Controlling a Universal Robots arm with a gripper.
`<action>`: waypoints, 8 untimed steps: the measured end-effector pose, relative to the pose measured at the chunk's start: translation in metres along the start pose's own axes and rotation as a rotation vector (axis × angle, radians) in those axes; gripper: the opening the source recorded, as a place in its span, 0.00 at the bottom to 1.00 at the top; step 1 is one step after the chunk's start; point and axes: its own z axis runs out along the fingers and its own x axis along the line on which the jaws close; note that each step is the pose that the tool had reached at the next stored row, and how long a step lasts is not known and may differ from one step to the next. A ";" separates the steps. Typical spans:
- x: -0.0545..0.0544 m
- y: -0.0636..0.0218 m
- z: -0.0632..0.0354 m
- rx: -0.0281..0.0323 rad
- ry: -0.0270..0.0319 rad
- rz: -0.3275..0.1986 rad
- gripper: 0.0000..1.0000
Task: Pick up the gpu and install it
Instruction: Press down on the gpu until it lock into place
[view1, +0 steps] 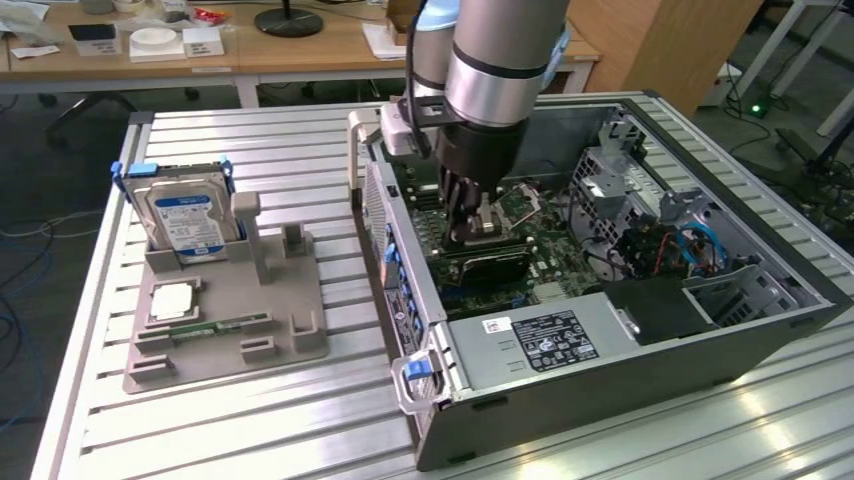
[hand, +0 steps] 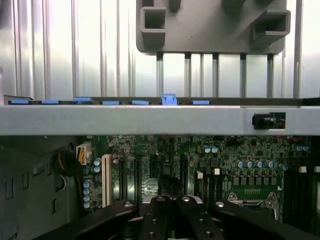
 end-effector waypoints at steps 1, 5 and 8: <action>0.000 0.0019 0.0000 -0.0019 0.0003 0.000 0.11; -0.005 0.0049 0.0001 -0.0072 0.0056 0.000 0.11; -0.008 0.0076 0.0002 -0.0087 0.0073 0.000 0.11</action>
